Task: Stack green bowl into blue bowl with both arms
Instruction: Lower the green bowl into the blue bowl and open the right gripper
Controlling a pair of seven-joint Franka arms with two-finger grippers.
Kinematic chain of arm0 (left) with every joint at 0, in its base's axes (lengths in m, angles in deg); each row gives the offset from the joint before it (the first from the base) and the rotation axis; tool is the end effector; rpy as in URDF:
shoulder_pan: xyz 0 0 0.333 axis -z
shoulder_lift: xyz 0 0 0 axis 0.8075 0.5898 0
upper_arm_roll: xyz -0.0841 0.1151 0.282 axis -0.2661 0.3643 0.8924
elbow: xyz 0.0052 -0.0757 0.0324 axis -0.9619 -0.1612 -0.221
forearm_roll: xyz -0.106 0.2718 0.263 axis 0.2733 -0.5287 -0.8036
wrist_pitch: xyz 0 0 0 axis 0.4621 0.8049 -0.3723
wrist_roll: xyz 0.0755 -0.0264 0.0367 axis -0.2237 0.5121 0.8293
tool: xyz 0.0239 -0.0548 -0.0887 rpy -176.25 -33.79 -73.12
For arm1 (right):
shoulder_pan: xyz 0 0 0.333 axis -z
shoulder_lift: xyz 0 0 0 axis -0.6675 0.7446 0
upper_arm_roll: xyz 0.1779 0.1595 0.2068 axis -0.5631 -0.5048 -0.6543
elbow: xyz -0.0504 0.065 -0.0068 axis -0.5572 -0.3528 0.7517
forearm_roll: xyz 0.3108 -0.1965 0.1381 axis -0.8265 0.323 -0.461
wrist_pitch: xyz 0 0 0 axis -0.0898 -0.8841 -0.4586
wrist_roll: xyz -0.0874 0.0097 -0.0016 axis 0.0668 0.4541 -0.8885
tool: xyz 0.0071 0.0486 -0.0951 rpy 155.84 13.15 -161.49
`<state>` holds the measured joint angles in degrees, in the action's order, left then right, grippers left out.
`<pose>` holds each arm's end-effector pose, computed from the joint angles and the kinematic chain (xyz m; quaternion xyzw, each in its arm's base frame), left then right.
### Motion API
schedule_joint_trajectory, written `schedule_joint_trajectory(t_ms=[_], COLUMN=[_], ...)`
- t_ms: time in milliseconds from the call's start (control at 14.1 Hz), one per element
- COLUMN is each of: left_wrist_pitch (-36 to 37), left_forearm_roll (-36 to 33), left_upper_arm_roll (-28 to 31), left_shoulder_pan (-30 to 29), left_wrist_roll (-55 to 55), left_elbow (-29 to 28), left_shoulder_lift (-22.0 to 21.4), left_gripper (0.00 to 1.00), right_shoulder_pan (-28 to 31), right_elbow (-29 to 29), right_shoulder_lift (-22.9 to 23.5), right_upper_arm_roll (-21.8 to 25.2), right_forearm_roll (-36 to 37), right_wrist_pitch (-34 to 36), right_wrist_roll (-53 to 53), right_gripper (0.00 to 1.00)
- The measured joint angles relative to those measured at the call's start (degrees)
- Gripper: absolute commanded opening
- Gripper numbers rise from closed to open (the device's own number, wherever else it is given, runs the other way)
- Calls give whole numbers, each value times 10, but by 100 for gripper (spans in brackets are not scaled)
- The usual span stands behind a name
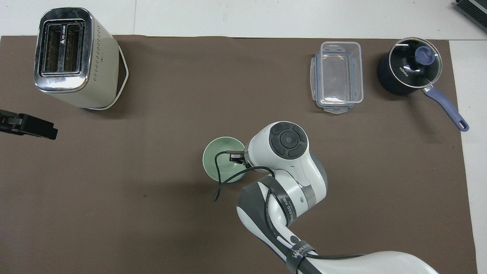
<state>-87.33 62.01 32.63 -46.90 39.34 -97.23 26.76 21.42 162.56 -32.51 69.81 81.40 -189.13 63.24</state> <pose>0.5424 -0.0378 0.6446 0.9944 -0.1028 -0.0209 0.0137 0.5146 0.3473 0.3540 -0.9941 0.0588 0.0271 0.0871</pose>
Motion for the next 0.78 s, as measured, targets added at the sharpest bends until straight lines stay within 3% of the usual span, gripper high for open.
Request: schedule_joint_trajectory(t_ms=[356,783], left_wrist_pitch=[0,0], left_forearm_roll=[0,0], left_upper_arm_roll=[0,0], left_shoulder_pan=[0,0], left_wrist_roll=[0,0], left_elbow=[0,0], left_shoulder_lift=[0,0], left_gripper=[100,100], right_shoulder_pan=[0,0], right_elbow=[0,0], right_shoulder_lift=[0,0], right_upper_arm_roll=[0,0], right_forearm_roll=[0,4], right_wrist_pitch=[0,0], right_wrist_roll=[0,0], right_gripper=[10,28])
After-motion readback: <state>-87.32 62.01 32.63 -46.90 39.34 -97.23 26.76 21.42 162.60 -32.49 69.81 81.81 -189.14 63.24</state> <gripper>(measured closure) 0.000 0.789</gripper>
